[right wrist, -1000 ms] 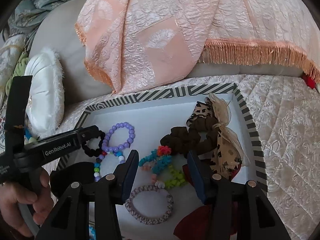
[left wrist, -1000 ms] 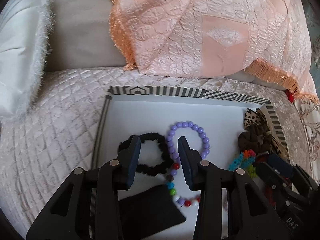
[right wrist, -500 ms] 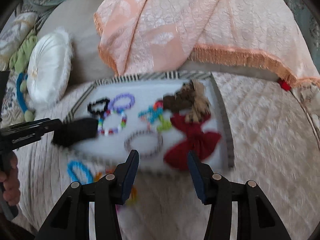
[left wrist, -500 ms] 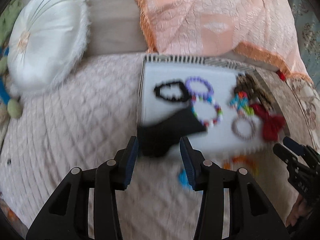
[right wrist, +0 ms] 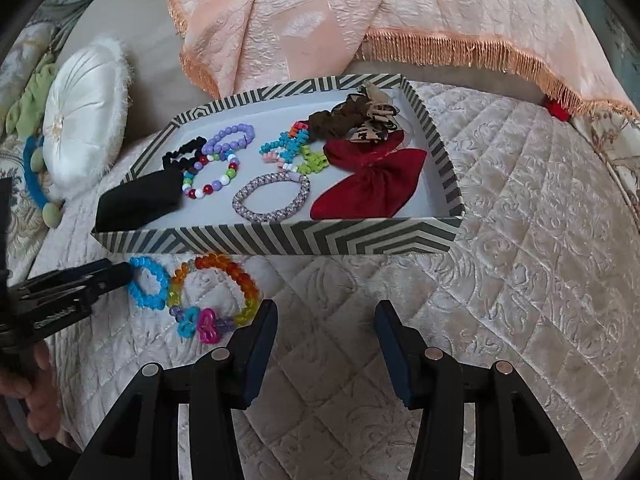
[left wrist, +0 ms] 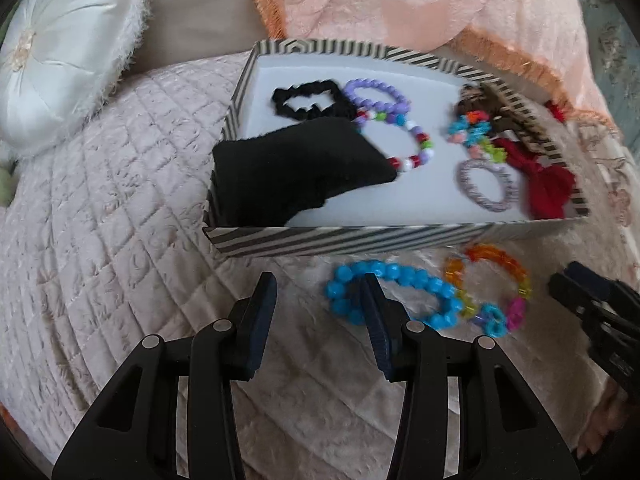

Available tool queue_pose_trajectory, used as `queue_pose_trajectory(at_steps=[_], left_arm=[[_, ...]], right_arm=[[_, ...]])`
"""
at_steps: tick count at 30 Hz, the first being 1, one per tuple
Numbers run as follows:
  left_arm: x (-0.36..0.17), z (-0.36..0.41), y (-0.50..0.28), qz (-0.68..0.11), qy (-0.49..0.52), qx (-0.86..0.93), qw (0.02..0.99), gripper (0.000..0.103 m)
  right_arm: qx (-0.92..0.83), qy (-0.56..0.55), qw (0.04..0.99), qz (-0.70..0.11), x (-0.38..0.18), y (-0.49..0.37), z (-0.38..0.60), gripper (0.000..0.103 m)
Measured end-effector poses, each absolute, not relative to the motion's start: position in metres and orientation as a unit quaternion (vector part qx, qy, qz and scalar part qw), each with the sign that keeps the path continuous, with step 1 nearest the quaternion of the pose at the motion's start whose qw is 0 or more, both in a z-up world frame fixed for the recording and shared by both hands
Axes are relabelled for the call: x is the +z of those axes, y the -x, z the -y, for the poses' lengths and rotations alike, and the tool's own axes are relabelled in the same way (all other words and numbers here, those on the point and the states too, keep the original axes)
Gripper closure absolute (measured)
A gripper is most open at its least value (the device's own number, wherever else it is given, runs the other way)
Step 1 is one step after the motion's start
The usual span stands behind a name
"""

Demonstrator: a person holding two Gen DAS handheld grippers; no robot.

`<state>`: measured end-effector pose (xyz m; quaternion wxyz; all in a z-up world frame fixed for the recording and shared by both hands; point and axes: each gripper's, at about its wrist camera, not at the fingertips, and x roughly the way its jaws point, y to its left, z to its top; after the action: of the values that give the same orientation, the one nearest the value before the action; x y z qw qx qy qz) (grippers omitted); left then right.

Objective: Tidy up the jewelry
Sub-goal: 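Grasp blue bead bracelet with left tool while right grasps orange bead bracelet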

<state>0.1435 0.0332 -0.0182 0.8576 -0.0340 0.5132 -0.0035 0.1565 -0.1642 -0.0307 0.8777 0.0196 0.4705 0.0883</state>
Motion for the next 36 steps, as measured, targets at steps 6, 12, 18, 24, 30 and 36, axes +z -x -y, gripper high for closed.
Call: queue_pose_trajectory(at_steps=[6, 12, 18, 24, 30, 36], left_arm=[[-0.025, -0.024, -0.144, -0.516, -0.006, -0.001, 0.857, 0.060], [-0.023, -0.014, -0.134, -0.523, -0.031, -0.039, 0.851, 0.094], [-0.016, -0.020, -0.129, -0.519, -0.004, -0.047, 0.853, 0.095], [-0.003, -0.024, -0.116, -0.506, 0.007, -0.056, 0.861, 0.095], [0.008, -0.027, -0.108, -0.503, 0.024, -0.056, 0.862, 0.096], [0.016, -0.015, -0.094, -0.496, 0.016, -0.054, 0.866, 0.096]], right_arm=[[0.119, -0.006, 0.877, -0.465, -0.033, -0.168, 0.145, 0.055], [0.144, 0.060, 0.869, -0.470, -0.047, -0.181, 0.118, 0.053], [0.157, 0.094, 0.870, -0.458, -0.053, -0.180, 0.110, 0.048], [0.179, 0.137, 0.861, -0.455, -0.047, -0.163, 0.105, 0.082], [0.177, 0.081, 0.869, -0.455, -0.026, -0.150, 0.125, 0.095], [0.182, 0.020, 0.874, -0.450, -0.004, -0.130, 0.146, 0.095]])
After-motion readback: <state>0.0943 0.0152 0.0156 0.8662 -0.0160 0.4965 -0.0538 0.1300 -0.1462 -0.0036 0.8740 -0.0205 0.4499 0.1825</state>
